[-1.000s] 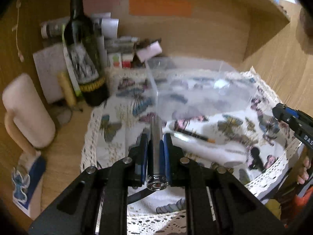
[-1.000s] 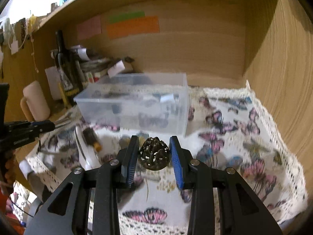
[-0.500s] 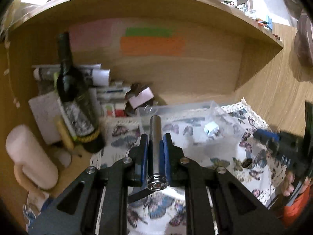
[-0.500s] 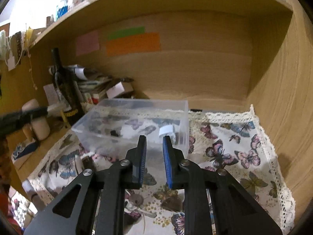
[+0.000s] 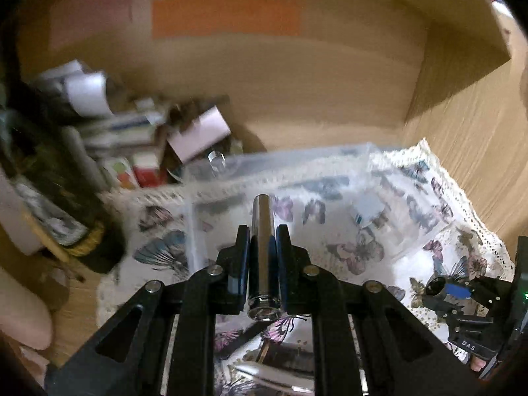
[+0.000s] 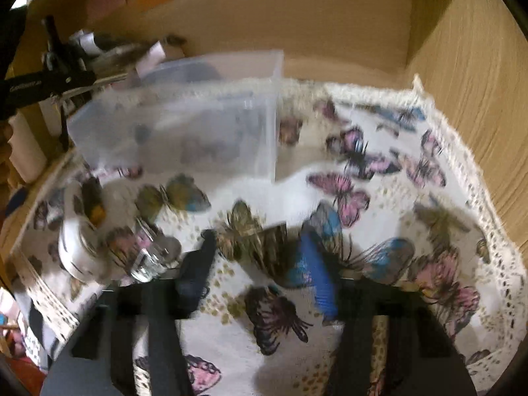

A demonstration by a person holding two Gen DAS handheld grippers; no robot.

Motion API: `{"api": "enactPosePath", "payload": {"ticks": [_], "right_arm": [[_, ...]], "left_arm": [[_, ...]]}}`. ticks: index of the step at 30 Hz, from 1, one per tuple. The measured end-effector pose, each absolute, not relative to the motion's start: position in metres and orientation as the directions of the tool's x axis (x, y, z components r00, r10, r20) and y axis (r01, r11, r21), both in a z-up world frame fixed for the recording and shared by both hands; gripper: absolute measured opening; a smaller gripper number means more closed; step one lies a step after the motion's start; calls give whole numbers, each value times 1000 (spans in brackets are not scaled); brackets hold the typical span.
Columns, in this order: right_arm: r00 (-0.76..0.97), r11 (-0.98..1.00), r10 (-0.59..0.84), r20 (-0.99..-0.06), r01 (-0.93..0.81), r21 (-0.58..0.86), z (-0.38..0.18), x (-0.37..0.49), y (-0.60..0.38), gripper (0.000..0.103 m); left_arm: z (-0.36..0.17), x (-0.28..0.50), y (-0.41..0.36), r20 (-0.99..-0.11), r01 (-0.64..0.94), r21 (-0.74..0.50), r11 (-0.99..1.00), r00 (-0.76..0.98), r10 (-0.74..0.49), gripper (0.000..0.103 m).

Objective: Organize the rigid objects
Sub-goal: 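Carry the rod and ball over the clear box and release both inside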

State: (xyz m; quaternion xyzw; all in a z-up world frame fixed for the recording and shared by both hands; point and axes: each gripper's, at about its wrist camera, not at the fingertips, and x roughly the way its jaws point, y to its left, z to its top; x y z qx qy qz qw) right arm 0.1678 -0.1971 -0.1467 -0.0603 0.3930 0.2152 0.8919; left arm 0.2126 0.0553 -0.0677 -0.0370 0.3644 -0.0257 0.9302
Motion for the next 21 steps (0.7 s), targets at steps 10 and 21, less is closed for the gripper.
{"api": "enactPosePath", "payload": {"ticks": [10, 21], "right_arm": [[718, 886, 370, -589, -464, -10, -84, 162, -178, 30], [690, 850, 413, -594, -527, -21, -63, 223, -113, 30]], "left_arm": [[-93, 237, 48, -729, 64, -69, 996, 678, -94, 15], [-82, 228, 49, -707, 94, -79, 992, 696, -122, 15]]}}
